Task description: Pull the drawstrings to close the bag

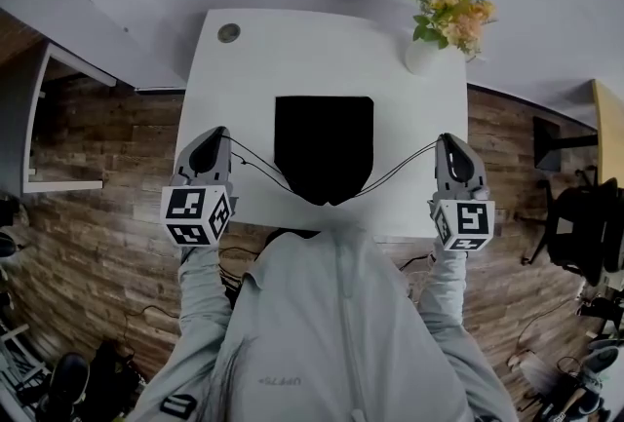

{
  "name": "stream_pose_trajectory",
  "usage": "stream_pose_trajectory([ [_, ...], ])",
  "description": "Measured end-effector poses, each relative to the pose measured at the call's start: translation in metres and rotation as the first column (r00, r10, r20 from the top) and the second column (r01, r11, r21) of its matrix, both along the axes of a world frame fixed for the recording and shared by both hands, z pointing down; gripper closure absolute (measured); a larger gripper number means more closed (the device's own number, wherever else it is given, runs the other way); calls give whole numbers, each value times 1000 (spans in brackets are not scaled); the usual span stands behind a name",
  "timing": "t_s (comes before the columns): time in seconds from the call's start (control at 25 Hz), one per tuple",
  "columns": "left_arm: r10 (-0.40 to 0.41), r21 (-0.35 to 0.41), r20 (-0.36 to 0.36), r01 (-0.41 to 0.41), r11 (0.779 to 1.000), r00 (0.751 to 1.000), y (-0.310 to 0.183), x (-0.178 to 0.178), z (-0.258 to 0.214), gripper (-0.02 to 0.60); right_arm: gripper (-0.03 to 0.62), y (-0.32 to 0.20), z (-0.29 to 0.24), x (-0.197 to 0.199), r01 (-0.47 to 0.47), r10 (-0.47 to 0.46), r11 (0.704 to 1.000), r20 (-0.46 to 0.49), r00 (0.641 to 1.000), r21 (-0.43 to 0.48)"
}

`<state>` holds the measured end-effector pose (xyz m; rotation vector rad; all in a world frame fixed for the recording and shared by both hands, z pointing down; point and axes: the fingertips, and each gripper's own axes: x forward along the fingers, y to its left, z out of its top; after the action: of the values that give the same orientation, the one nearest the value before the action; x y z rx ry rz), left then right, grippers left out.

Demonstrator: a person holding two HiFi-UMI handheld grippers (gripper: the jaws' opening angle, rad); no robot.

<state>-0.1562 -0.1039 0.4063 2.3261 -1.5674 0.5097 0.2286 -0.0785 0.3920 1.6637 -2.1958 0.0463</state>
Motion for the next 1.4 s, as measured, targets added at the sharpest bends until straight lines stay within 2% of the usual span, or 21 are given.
stream_pose_trajectory([
  [0.28, 117, -94, -38, -120, 988, 992, 10, 42, 34, 555, 565, 4, 40, -47, 144, -139, 984, 49, 989, -107],
  [0.48, 168, -176, -77, -179, 968, 983, 21, 65, 67, 555, 563, 11, 80, -80, 242, -231, 948, 78, 970, -205],
  [0.64, 180, -238, -103, -200, 951, 978, 28, 77, 96, 555, 563, 18, 118, -96, 288, -268, 913, 105, 958, -290],
  [0.8, 183, -270, -104, -204, 941, 978, 33, 83, 116, 555, 564, 21, 146, -109, 309, -289, 885, 109, 951, -350],
  [1.16, 171, -308, -102, -195, 931, 980, 41, 88, 143, 554, 563, 31, 179, -114, 308, -279, 850, 131, 951, -427],
  [1.4, 153, -302, -87, -173, 938, 984, 42, 83, 143, 551, 543, 29, 173, -109, 281, -247, 870, 134, 960, -404],
])
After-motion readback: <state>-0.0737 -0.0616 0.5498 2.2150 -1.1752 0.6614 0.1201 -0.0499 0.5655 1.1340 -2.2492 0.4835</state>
